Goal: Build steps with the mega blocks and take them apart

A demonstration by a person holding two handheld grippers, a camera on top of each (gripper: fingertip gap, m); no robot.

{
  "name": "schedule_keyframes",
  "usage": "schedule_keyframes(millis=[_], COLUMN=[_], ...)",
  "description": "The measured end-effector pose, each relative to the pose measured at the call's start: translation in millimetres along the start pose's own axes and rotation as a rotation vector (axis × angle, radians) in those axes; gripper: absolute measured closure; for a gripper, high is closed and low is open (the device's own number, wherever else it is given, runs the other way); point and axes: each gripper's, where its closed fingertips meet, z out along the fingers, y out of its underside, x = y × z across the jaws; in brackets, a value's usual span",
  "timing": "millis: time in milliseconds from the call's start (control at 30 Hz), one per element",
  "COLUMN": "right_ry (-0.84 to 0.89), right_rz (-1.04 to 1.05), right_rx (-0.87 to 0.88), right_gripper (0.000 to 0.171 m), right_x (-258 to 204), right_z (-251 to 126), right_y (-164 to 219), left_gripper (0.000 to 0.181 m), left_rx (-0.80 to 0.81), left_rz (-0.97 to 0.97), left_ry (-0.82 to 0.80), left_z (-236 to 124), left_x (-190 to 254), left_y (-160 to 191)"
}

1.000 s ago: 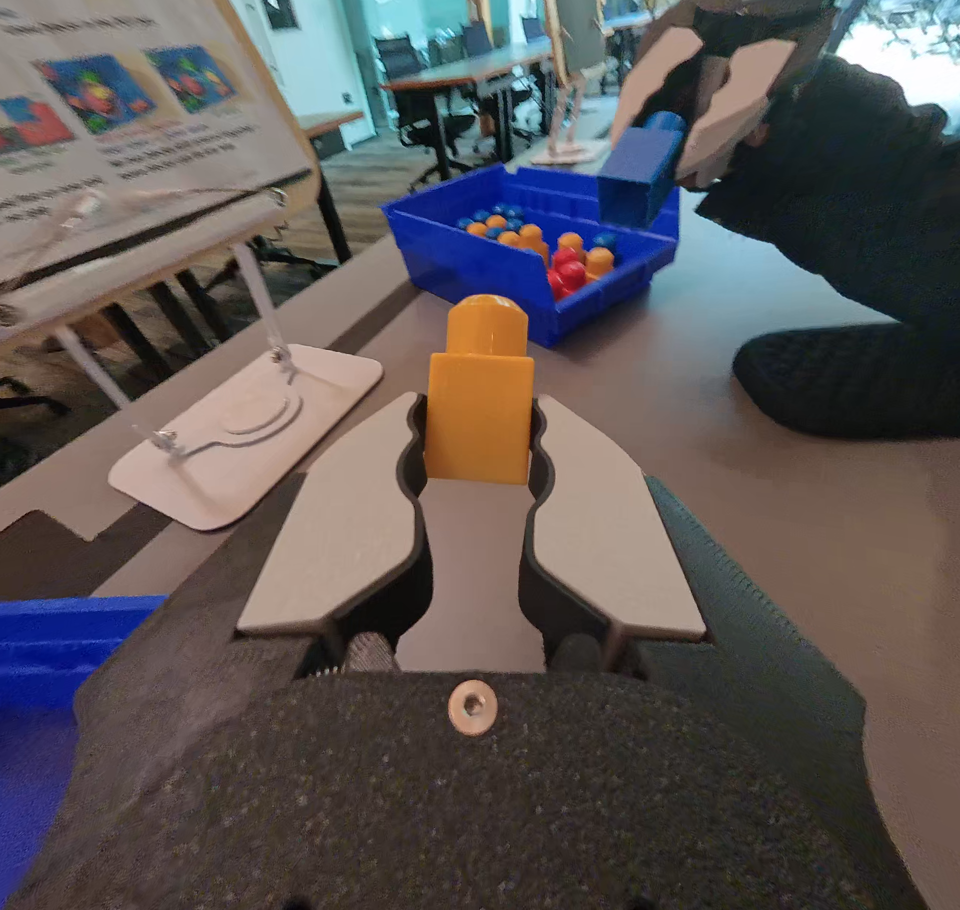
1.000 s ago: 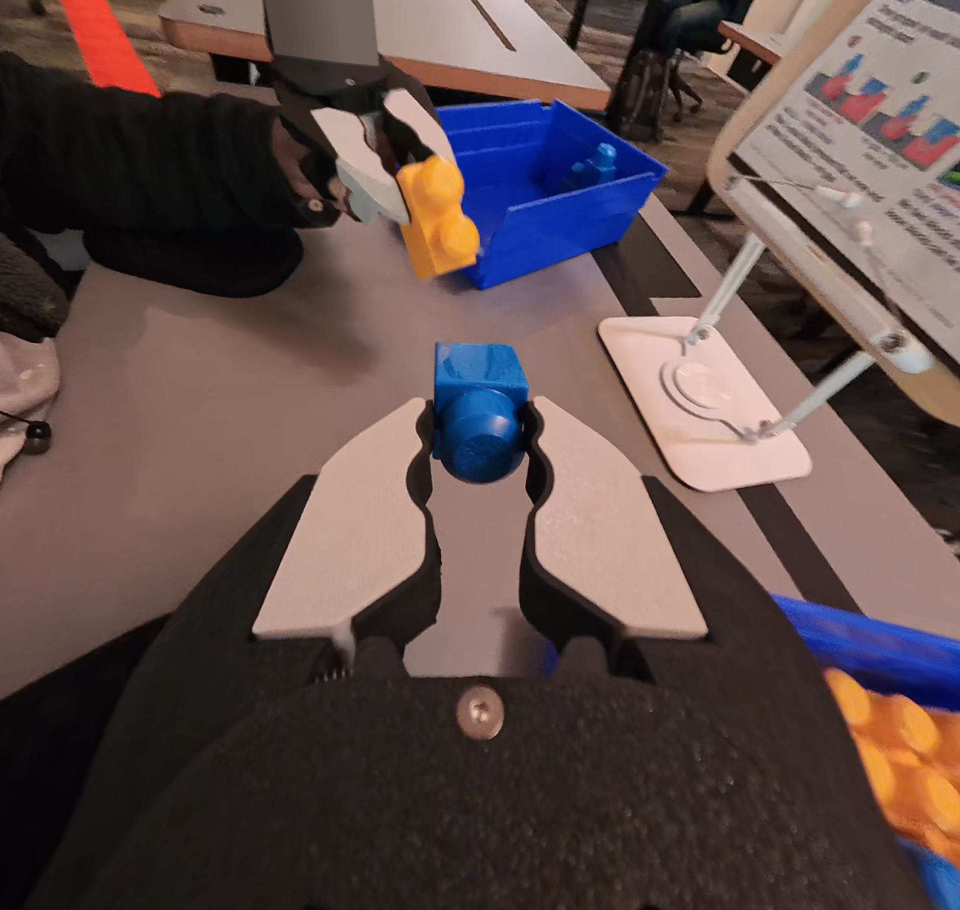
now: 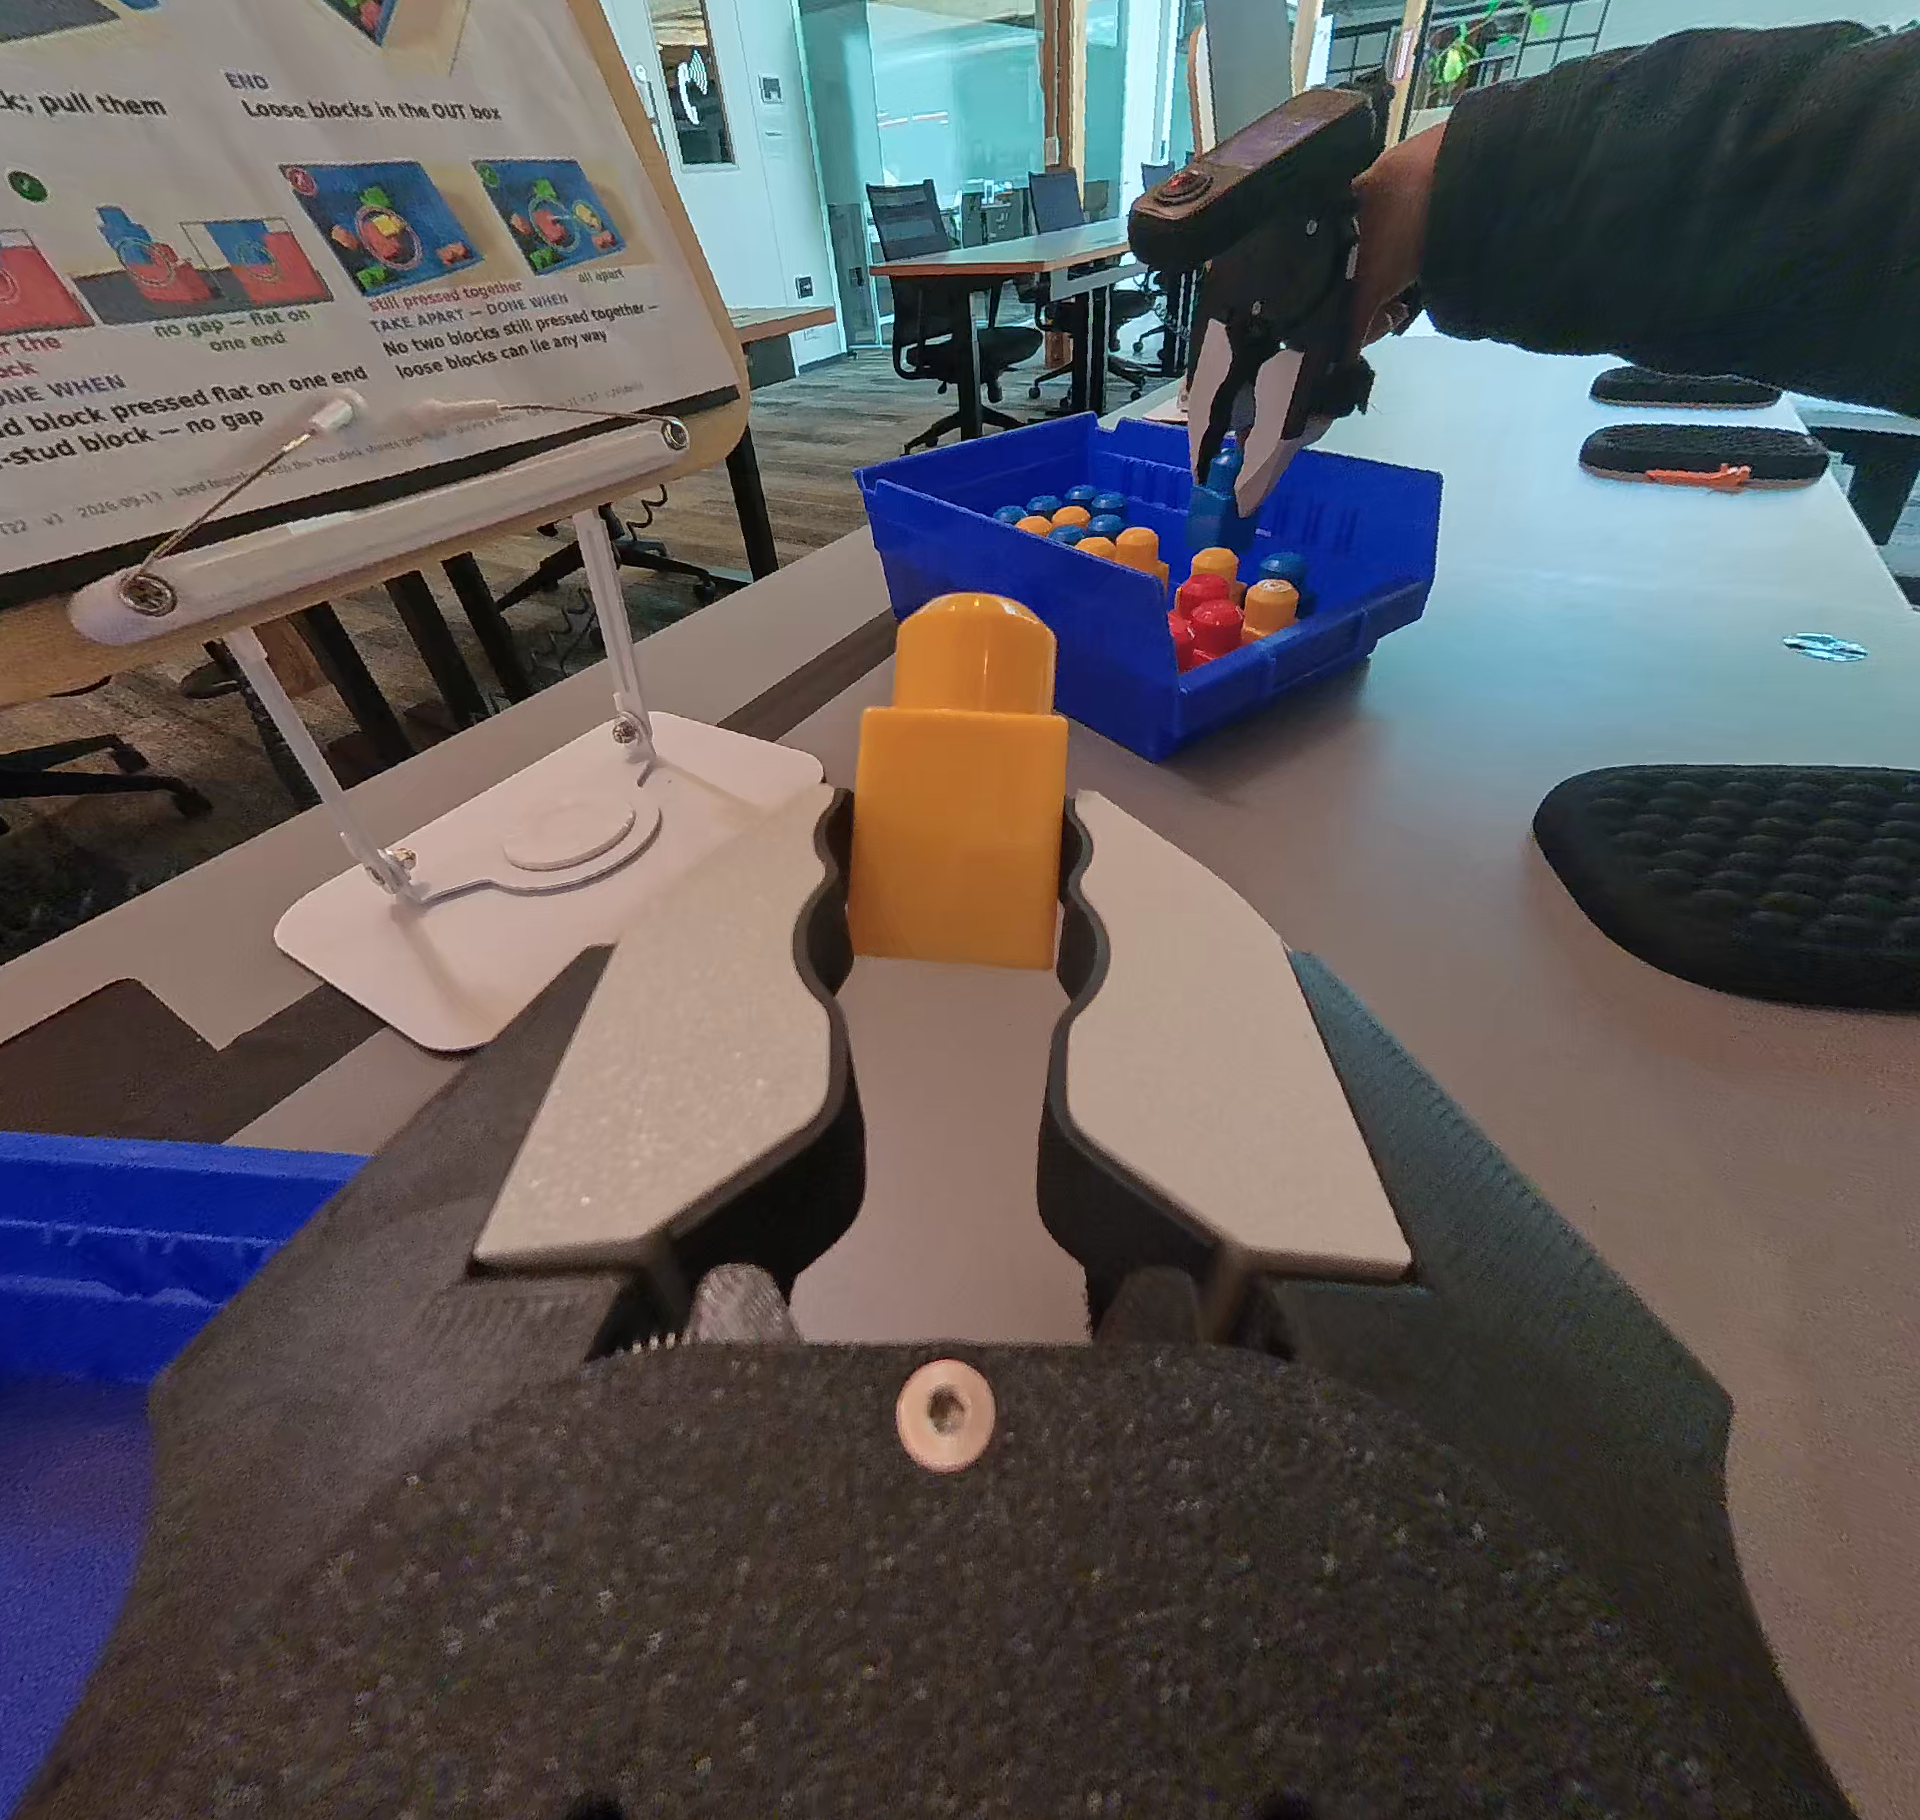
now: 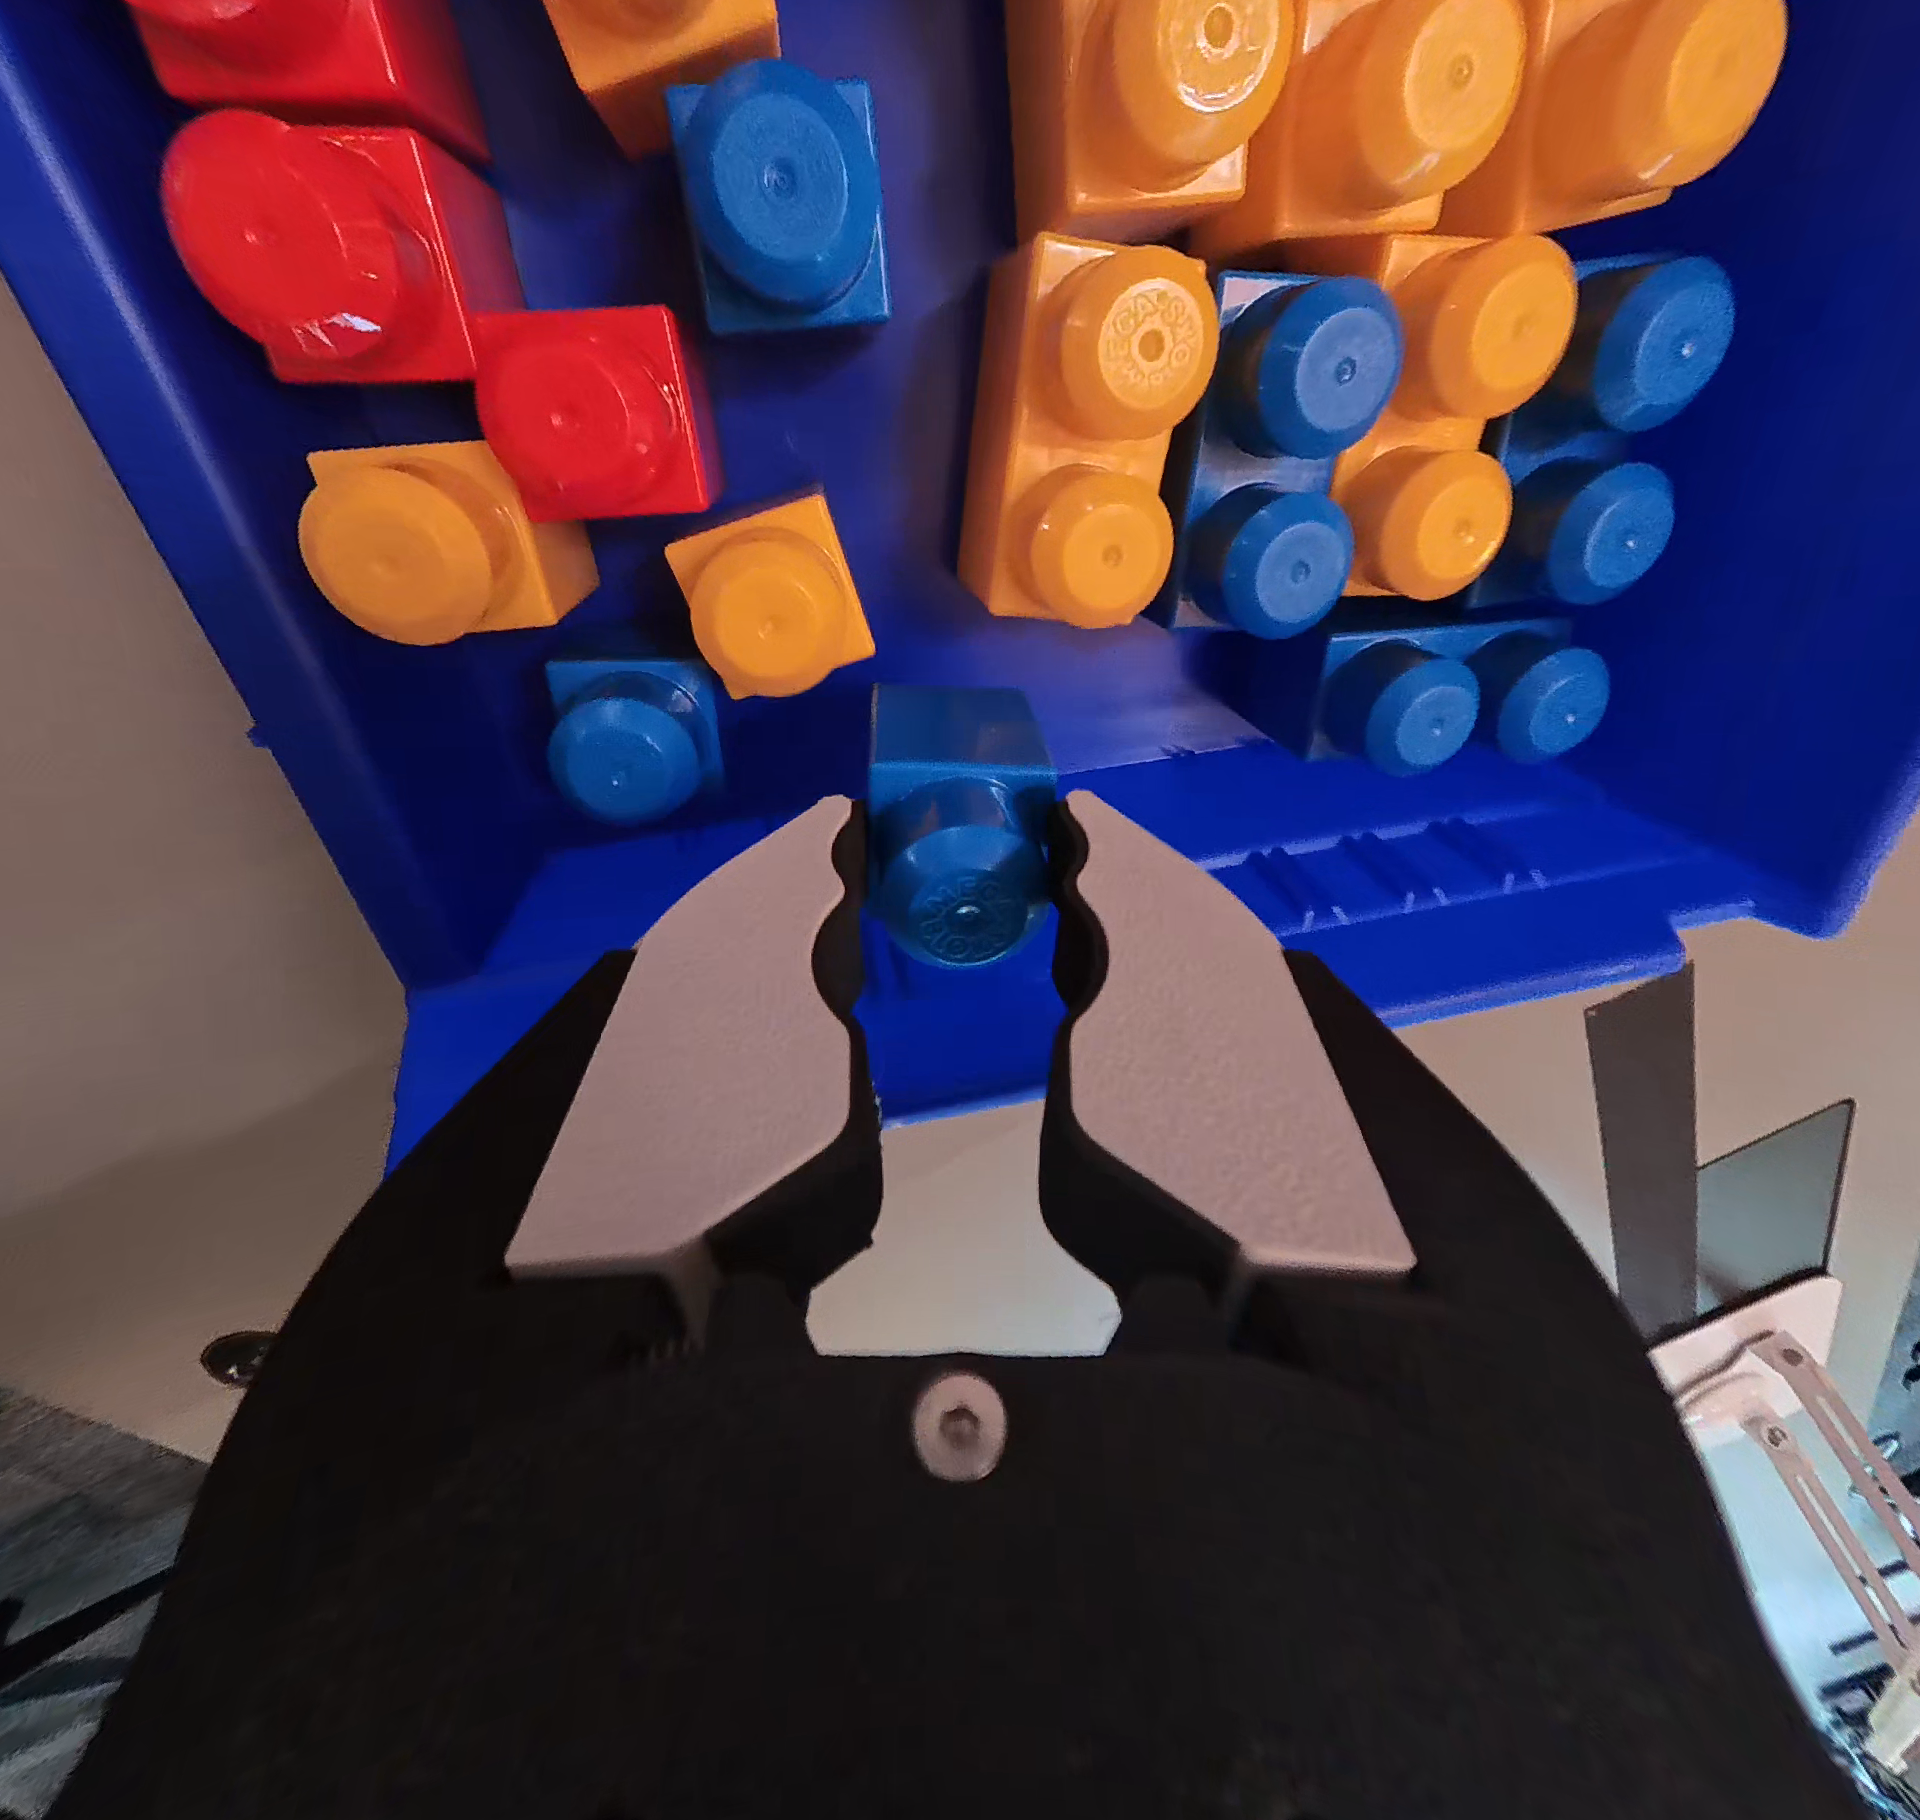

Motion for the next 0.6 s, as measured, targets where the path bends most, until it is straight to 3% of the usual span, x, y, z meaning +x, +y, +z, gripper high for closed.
schedule_keyframes(millis=[600], right_ry=[-0.067], right_rz=[-0.069], right_rx=[-0.133], right_gripper=[0.137], right_x=[-21.7], right_z=[40.3], right_y=[4.9], left_gripper=[0.144], left_rx=[-0.007], left_rz=[0.008], left_ry=[-0.001], left_z=[-0.1], left_x=[0.3], left_y=[0.5])
